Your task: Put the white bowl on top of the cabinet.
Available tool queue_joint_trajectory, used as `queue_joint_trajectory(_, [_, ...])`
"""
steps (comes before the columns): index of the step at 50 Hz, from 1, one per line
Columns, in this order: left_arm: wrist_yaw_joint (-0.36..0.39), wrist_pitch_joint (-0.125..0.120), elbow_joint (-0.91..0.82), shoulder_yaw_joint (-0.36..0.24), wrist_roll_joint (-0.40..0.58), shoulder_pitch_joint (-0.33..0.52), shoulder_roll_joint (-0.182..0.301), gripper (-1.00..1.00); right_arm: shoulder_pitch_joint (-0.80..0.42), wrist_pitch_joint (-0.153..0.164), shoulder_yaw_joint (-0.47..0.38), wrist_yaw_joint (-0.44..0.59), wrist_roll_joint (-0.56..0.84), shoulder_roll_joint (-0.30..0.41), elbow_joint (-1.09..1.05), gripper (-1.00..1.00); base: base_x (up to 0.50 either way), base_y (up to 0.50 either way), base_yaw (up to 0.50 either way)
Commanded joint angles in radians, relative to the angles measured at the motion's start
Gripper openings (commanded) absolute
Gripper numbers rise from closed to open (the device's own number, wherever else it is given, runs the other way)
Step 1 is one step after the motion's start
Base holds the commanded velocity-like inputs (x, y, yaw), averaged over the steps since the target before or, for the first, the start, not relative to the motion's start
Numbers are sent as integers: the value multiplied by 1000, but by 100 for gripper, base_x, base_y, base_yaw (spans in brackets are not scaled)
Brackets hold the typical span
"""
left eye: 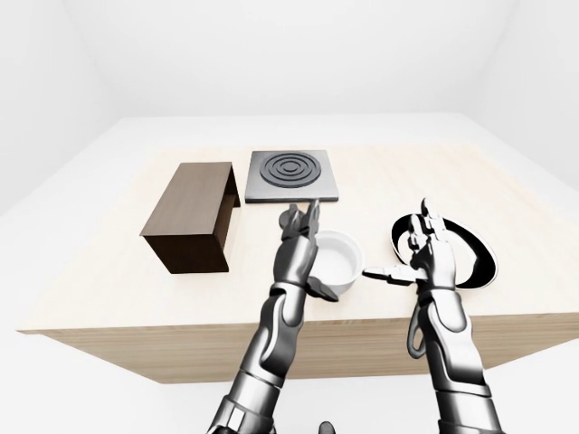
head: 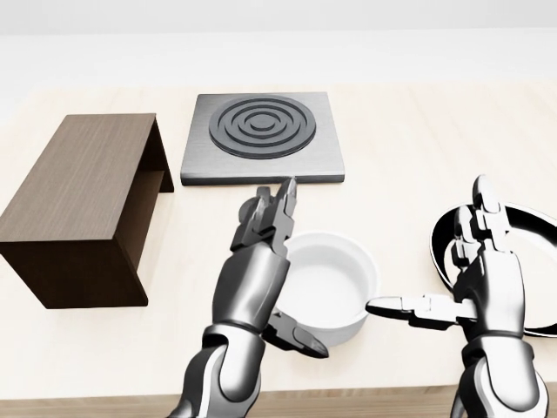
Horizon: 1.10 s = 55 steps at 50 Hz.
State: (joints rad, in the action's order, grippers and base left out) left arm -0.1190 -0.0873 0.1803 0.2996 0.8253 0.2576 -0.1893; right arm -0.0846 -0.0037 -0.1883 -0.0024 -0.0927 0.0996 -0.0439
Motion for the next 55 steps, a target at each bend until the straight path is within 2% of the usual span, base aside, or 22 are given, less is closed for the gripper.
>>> queue_joint_trajectory(1, [-16,0,114,18,181,41,-31,100,-5,11,-15,-6,-15,8,-11,100,0,0,0])
queue_joint_trajectory(3, [-34,0,169,15,212,60,-38,100,-10,12,-21,-9,-19,12,-8,100,0,0,0])
queue_joint_trajectory(11, [-9,0,226,15,279,78,-55,100,7,24,-33,-8,-31,13,-47,100,0,0,0])
queue_joint_trajectory(13, [-33,0,262,11,310,92,-56,100,9,27,-36,-7,-34,13,-53,100,0,0,0])
queue_joint_trajectory(17, [-14,0,285,15,337,90,-61,100,13,32,-42,-6,-38,14,-65,100,0,0,0])
queue_joint_trajectory(23, [3,0,327,26,389,104,-79,100,9,28,-46,-16,-39,15,-66,100,0,0,0])
queue_joint_trajectory(27, [-26,0,369,20,442,130,-90,100,11,25,-48,-21,-39,14,-72,100,0,0,0])
queue_joint_trajectory(37, [-64,0,496,-6,463,195,-101,100,14,26,-47,-23,-42,13,-77,100,0,0,0])
queue_joint_trajectory(44, [-59,0,554,-21,472,246,-101,100,16,25,-45,-23,-37,11,-80,100,0,0,0])
queue_joint_trajectory(55, [-15,0,608,-17,519,275,-102,100,21,30,-50,-21,-43,12,-93,100,0,0,0])
